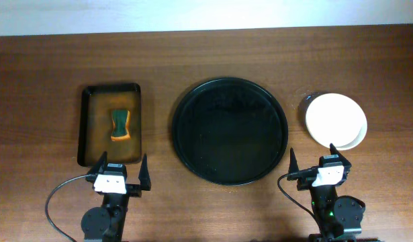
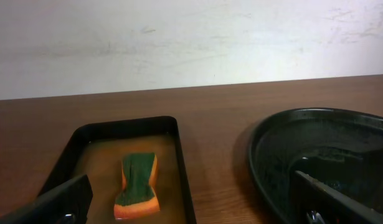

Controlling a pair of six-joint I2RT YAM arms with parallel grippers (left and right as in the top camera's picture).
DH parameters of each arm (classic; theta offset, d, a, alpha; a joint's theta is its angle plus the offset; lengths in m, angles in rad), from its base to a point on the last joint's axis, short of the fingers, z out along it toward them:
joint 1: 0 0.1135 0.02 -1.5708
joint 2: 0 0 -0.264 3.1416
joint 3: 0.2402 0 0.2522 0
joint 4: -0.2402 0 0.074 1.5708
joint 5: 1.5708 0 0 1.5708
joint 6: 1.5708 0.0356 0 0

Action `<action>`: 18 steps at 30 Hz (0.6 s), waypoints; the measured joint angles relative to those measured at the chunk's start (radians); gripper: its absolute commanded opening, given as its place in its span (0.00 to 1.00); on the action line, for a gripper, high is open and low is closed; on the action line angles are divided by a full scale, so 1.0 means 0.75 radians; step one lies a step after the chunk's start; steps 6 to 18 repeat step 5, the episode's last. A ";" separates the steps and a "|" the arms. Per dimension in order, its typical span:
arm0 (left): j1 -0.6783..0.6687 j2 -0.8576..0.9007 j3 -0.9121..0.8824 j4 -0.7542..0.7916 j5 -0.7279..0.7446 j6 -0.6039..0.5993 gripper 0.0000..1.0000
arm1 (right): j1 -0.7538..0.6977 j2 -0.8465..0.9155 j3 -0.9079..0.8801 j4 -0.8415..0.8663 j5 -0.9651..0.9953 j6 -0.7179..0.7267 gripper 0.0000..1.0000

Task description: Clean dirty plates on tray and stack at the side

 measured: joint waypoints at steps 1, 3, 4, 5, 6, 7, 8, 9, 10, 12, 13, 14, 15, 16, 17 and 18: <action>0.000 0.000 0.000 0.000 0.000 0.001 0.99 | 0.000 0.000 0.000 0.001 0.000 -0.001 0.99; 0.000 0.000 0.000 0.000 0.001 0.000 0.99 | 0.000 0.000 0.000 0.000 0.000 0.000 0.98; 0.000 0.000 0.000 0.000 0.000 0.001 0.99 | 0.000 0.000 0.000 0.000 0.000 0.001 0.99; 0.000 0.000 0.000 0.000 0.000 0.000 0.99 | 0.000 0.000 0.000 0.001 0.000 0.000 0.99; 0.000 0.000 0.000 0.000 0.000 0.000 0.99 | 0.000 0.000 0.000 0.001 0.000 0.000 0.99; 0.000 0.000 0.000 0.000 0.000 0.000 0.99 | 0.000 0.000 0.000 0.001 0.000 0.000 0.99; 0.000 0.000 0.000 0.000 0.000 0.000 0.99 | 0.000 0.000 0.000 0.001 0.000 0.000 0.99; 0.000 0.000 0.000 0.000 0.000 0.000 0.99 | 0.000 0.000 0.000 0.001 0.000 0.000 0.99; 0.000 0.000 0.000 0.000 0.000 0.000 0.99 | 0.000 0.000 0.000 0.001 0.000 0.000 0.99; 0.000 0.000 0.000 0.000 0.000 0.000 0.99 | 0.000 0.000 0.000 0.001 0.000 0.000 0.99; 0.000 0.000 0.000 0.000 0.000 0.000 0.99 | 0.000 0.000 0.000 0.001 0.000 0.000 0.99; 0.000 0.000 0.000 0.000 0.000 0.000 0.99 | 0.000 0.000 0.000 0.001 0.000 0.000 0.99; 0.000 0.000 0.000 0.000 0.000 0.000 0.99 | 0.000 0.000 0.000 0.001 0.000 0.000 0.99; 0.000 0.000 0.000 0.000 0.000 0.000 0.99 | 0.000 0.000 0.000 0.001 0.000 0.000 0.99; 0.000 0.000 0.000 0.000 0.000 0.000 0.99 | 0.000 0.000 0.000 0.001 0.000 0.000 0.99; 0.000 0.000 0.000 0.000 0.000 0.000 0.99 | 0.000 0.000 0.000 0.001 0.000 0.000 0.99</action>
